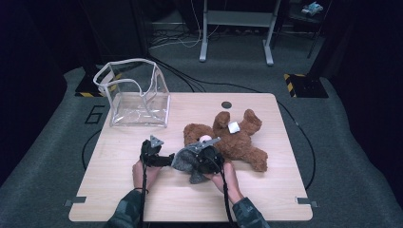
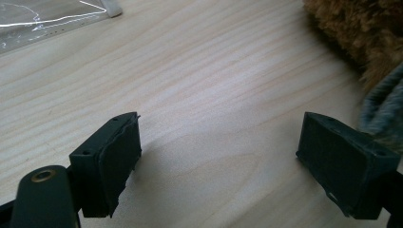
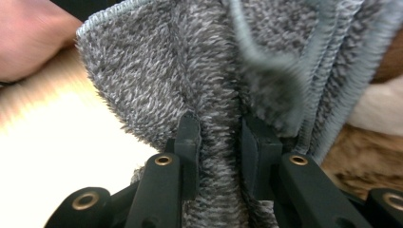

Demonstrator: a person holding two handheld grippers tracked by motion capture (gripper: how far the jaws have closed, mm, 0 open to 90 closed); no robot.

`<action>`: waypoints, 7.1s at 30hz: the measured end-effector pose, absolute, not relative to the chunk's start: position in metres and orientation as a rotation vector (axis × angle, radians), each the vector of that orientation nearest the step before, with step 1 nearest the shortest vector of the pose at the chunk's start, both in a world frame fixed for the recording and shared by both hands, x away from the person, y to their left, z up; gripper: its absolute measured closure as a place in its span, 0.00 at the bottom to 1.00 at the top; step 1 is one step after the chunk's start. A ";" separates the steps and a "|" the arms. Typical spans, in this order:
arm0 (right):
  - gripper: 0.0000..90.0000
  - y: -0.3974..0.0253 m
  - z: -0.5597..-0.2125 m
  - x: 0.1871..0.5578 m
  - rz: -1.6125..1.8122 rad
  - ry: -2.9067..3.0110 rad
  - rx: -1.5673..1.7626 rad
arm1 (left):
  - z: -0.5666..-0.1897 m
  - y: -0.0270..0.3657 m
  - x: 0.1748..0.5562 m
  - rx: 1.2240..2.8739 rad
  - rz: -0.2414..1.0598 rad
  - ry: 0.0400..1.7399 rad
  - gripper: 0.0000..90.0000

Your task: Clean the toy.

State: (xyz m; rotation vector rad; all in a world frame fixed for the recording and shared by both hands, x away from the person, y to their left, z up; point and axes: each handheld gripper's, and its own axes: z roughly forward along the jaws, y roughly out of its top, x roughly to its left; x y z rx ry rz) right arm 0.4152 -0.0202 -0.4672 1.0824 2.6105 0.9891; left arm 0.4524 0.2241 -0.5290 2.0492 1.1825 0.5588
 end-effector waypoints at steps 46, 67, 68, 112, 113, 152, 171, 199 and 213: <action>0.79 -0.059 -0.420 0.426 1.115 2.354 1.195 | -0.529 0.224 0.452 2.055 0.567 1.179 0.16; 0.79 -0.037 -0.478 0.417 0.941 2.556 1.212 | -0.529 0.224 0.452 2.056 0.566 1.179 0.16; 0.79 -0.038 -0.476 0.417 0.936 2.563 1.198 | -0.529 0.224 0.452 2.056 0.566 1.179 0.16; 0.79 -0.074 -0.413 0.462 1.062 2.256 1.323 | -0.455 0.131 0.444 1.990 0.567 0.742 0.15; 0.79 -0.074 -0.413 0.463 1.054 2.260 1.312 | -0.454 0.126 0.446 1.999 0.571 0.730 0.15; 0.83 -0.075 -0.404 0.507 0.737 2.147 1.326 | -0.489 0.106 0.452 2.070 0.626 0.697 0.43; 0.83 -0.071 -0.376 0.484 0.938 2.157 1.273 | -0.491 0.108 0.449 2.058 0.616 0.701 0.42; 0.83 -0.105 -0.388 0.502 0.712 2.031 1.372 | -0.494 0.109 0.447 2.035 0.616 0.718 0.42; 0.83 -0.053 -0.395 0.489 0.874 2.278 1.237 | -0.494 0.108 0.447 2.028 0.618 0.718 0.42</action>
